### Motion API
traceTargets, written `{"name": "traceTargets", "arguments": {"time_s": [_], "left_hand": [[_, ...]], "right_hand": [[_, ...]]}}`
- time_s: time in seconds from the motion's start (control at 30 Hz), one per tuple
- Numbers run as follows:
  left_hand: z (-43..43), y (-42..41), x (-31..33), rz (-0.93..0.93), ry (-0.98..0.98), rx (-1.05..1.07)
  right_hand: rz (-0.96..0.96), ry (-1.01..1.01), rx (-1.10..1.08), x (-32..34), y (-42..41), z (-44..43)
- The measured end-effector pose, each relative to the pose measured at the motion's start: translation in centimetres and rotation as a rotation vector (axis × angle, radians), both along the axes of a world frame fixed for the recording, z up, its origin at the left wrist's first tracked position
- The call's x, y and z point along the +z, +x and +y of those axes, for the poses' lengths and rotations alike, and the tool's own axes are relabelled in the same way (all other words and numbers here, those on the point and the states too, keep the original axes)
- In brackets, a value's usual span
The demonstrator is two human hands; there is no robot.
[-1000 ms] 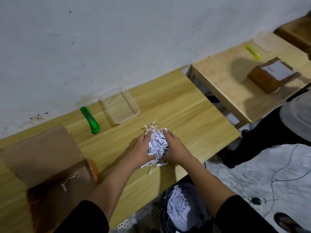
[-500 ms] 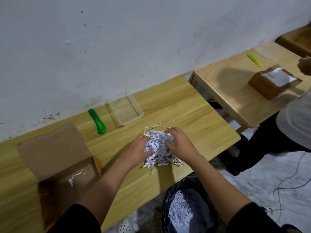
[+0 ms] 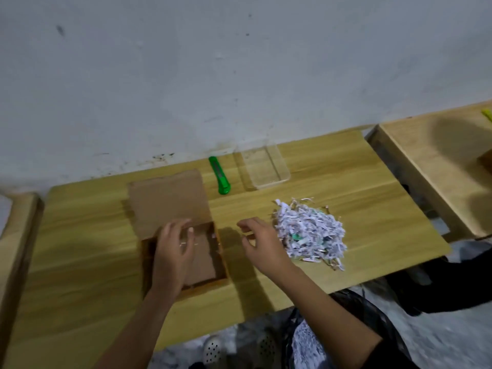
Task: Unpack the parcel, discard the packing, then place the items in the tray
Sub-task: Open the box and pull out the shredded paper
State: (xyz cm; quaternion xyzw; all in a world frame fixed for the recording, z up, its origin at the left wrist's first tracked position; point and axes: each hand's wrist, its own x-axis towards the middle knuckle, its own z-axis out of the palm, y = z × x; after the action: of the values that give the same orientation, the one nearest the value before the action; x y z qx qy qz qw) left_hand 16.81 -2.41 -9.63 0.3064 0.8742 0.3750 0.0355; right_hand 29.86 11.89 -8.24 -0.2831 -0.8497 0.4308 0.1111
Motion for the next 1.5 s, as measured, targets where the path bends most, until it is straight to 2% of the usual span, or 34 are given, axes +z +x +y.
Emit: {"name": "traceTargets", "arguments": {"time_s": [0.07,0.17,0.3,0.53,0.67,0.8,1.0,1.1,1.2,1.4,1.5], "left_hand": [[-3.1,-1.5,-0.6,0.002,0.072,0.220],[-6.1,-3.0,-1.7,-0.182,0.088,0.480],[-6.7,-3.6,-2.6,-0.434,0.175,0.326],[-6.1,-3.3,-3.8,-0.597,0.317,0.285],[-6.5,-3.7,-4.3,-0.605,0.330,0.277],[-6.4,-3.8,-4.6,-0.616,0.341,0.267],[-6.3,-3.8,-5.0,-0.623,0.376,0.276],[-6.2,-3.9,-5.1,-0.631,0.381,0.288],[-6.2,-4.0,-5.2,-0.632,0.381,0.295],[-6.4,-4.2,-5.4,-0.675,0.403,0.297],[-6.3,-4.2,-5.6,-0.706,0.460,0.310]], "right_hand": [[0.011,-0.051,0.021,-0.3,-1.5,-3.0],[-0.001,-0.110,0.014,-0.4,-3.0,-6.7],[-0.060,-0.155,-0.034,-1.3,-4.8,-9.9],[-0.254,-0.267,-0.125,-3.2,-7.1,-10.5],[-0.271,-0.352,-0.179,-3.9,-8.3,-9.9],[-0.315,-0.318,-0.206,-4.7,-8.9,-9.4],[-0.257,-0.217,-0.053,-4.8,-8.8,-10.4],[-0.162,-0.217,-0.148,-4.8,-8.7,-10.0],[-0.203,-0.197,-0.221,-5.1,-9.1,-9.4],[-0.250,-0.169,-0.137,-5.4,-10.8,-10.5],[-0.248,-0.092,-0.041,-5.8,-11.2,-11.4]]}}
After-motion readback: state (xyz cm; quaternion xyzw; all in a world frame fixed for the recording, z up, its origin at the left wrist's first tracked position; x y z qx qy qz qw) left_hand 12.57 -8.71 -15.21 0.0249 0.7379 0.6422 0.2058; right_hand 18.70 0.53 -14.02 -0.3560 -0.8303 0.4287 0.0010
